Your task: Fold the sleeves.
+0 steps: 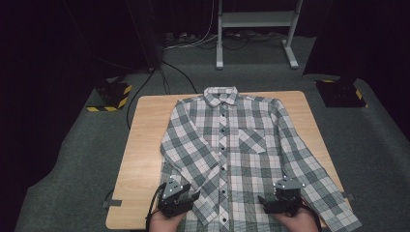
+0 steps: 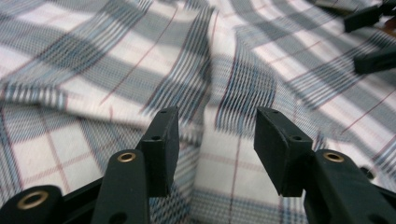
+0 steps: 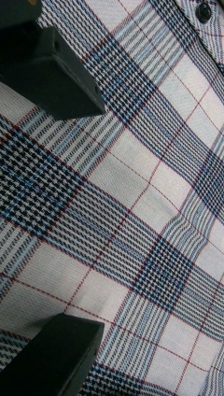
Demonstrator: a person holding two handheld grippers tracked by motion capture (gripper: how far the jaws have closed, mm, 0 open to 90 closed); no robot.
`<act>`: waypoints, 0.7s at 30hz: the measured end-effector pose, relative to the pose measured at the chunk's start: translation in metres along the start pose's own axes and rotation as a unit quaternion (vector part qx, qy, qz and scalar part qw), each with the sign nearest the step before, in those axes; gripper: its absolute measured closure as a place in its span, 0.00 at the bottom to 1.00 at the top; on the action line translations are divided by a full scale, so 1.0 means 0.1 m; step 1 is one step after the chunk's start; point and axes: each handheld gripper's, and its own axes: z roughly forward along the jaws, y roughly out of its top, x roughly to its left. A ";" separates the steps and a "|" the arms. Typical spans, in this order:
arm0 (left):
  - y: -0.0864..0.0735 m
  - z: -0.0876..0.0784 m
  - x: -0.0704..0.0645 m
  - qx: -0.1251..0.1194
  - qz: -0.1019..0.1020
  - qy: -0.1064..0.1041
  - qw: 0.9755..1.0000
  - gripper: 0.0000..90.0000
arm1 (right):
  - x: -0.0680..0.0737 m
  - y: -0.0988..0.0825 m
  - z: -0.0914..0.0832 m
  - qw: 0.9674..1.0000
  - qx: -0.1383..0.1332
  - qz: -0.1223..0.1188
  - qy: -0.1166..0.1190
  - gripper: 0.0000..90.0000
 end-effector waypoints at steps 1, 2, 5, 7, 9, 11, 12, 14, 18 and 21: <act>-0.03 0.00 0.00 0.003 -0.002 0.002 1.000 0.56 | 0.00 0.00 0.00 1.000 0.000 0.000 0.000 0.00; -0.08 0.01 0.01 0.010 -0.002 0.008 1.000 0.55 | 0.00 0.00 0.00 1.000 0.000 0.000 0.000 0.00; -0.13 0.03 0.02 0.022 -0.004 0.013 1.000 0.55 | 0.00 0.00 0.00 1.000 0.000 0.000 0.000 0.00; -0.14 0.04 0.01 0.027 -0.003 0.013 1.000 0.56 | 0.00 0.00 0.00 1.000 0.000 0.000 0.000 0.00; -0.16 0.06 0.00 0.040 0.003 0.010 0.999 0.63 | 0.00 0.00 0.00 1.000 0.000 0.000 0.000 0.00; -0.19 0.08 -0.01 0.044 0.001 0.004 0.999 0.68 | 0.00 0.00 0.00 1.000 0.000 0.000 0.000 0.00; -0.19 0.08 -0.01 0.044 0.001 0.004 0.999 0.71 | 0.00 0.00 0.00 1.000 0.000 0.000 0.000 0.00; -0.20 0.08 -0.01 0.044 -0.001 0.007 0.999 0.74 | 0.00 0.00 0.00 1.000 0.000 0.000 0.000 0.00; -0.21 0.06 0.00 0.042 -0.003 0.006 0.999 0.95 | 0.00 0.00 0.00 1.000 0.000 0.000 0.000 0.00; -0.21 0.03 -0.01 0.035 -0.001 0.006 0.999 0.98 | 0.00 0.00 0.00 1.000 0.000 0.000 0.000 0.00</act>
